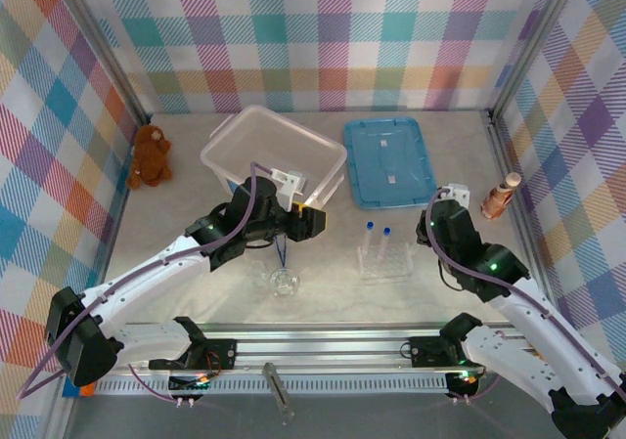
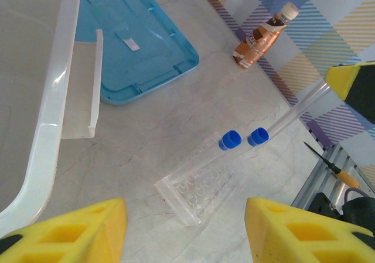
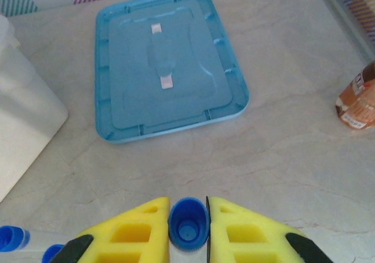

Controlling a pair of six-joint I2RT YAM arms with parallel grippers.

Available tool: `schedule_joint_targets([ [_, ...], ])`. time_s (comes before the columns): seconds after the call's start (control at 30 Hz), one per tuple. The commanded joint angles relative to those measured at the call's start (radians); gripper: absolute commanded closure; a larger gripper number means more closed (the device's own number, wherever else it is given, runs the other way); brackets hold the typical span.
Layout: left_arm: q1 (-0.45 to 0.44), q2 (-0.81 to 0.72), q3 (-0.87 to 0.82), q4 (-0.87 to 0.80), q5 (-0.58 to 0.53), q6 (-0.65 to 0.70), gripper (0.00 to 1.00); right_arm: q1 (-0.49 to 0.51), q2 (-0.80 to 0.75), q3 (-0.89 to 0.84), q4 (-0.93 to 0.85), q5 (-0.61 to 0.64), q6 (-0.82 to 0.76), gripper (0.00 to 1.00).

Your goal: Organize the chemistry lab equipment

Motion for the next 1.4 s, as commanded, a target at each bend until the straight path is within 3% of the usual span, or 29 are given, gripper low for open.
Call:
schedule_joint_targets([
  [0.0,-0.008,0.01,-0.01,0.012,-0.01,-0.006,0.45,0.007,-0.021,-0.027,0.054,-0.016,0.05,0.82],
  [0.43,-0.008,0.014,-0.021,0.02,-0.011,-0.012,0.46,0.016,0.003,-0.111,0.133,-0.074,0.076,0.82],
  [1.37,0.001,0.019,-0.019,0.02,0.001,-0.01,0.46,0.041,0.053,-0.182,0.224,-0.019,0.017,0.82],
])
